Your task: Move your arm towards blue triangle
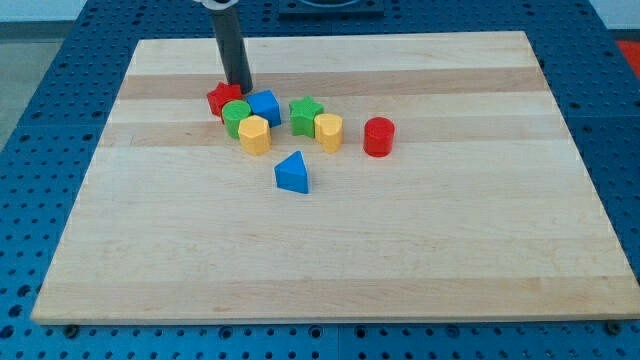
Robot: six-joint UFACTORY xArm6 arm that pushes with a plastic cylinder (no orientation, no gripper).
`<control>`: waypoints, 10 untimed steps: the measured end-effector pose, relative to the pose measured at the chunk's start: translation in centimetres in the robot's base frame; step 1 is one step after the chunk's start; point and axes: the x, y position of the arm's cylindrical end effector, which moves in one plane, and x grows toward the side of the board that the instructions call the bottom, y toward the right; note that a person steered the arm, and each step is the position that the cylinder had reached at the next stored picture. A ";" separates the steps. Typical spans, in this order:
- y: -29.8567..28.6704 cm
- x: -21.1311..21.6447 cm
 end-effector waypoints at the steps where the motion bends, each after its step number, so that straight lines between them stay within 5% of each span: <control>1: 0.4 -1.0; 2: -2.3 -1.7; 4: -16.6 -0.3; 5: -17.5 2.5; 6: -17.0 3.2; 8: -14.3 15.6; 10: -3.3 19.3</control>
